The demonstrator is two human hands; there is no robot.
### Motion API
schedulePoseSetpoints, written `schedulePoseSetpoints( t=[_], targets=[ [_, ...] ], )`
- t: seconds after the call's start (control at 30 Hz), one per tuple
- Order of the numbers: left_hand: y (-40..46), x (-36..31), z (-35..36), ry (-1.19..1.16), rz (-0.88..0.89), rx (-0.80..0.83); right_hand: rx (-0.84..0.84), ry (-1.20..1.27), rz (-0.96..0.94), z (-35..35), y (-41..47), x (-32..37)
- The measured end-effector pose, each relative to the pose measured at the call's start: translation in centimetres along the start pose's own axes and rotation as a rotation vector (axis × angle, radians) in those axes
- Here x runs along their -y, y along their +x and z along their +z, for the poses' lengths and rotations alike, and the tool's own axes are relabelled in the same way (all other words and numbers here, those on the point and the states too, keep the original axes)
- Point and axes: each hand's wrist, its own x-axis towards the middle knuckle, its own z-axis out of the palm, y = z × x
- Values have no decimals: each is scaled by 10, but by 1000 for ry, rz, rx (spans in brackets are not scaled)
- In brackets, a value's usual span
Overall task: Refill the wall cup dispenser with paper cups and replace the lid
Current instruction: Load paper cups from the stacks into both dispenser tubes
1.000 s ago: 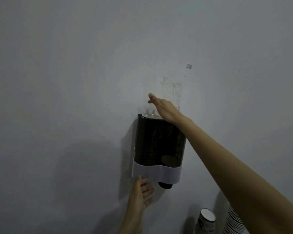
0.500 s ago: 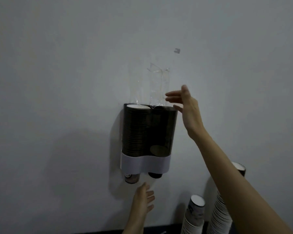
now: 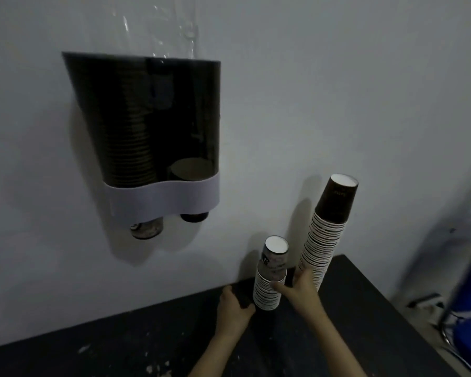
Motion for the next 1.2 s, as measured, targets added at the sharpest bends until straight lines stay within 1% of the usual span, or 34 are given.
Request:
schedulePoseSetpoints(
  t=[0.1, 0.2, 0.27, 0.37, 0.47, 0.57, 0.63, 0.73, 0.8, 0.87, 0.9, 0.97, 1.03, 1.07, 1.1, 1.13, 1.17, 1.2],
  targets=[
    [23, 5, 11, 212, 94, 1, -54, -1, -21, 17, 18, -23],
    [49, 12, 19, 352, 208, 96, -57, 21, -25, 35, 34, -42],
    [61, 13, 22, 340, 241, 153, -87, 32, -38, 42, 40, -50],
    [71, 15, 34, 237, 211, 162, -167, 31, -69, 45, 42, -57],
    [74, 24, 51, 168, 235, 91, -184, -22, -86, 44, 38, -55],
    [68, 28, 62, 103, 254, 2, -197, -17, -95, 38, 34, -50],
    [68, 27, 64, 90, 260, 0, -205, -16, -110, 33, 32, -43],
    [68, 22, 62, 121, 263, 69, -231, 13, -147, 24, 34, -19],
    [66, 18, 57, 136, 222, 100, -203, 20, -187, 18, 36, 1],
    [58, 12, 49, 138, 198, 77, -175, 19, -218, 10, 35, 16],
    [52, 5, 44, 113, 201, 21, -169, 19, -227, 4, 34, 22],
    [37, -16, 29, -38, 229, -167, -153, -2, -229, -10, 28, 32],
    [16, -45, 11, -307, 311, -350, -127, -126, -251, -25, 19, 44],
    [3, -61, 1, -442, 366, -369, -113, -249, -276, -33, 13, 52],
    [-10, -78, -8, -544, 415, -331, -92, -385, -313, -39, 6, 60],
    [-21, -93, -16, -619, 463, -256, -57, -506, -350, -43, -1, 69],
    [-32, -105, -23, -666, 492, -176, -17, -575, -375, -47, -8, 80],
    [-43, -114, -31, -707, 498, -117, 13, -586, -390, -50, -16, 89]
  ],
)
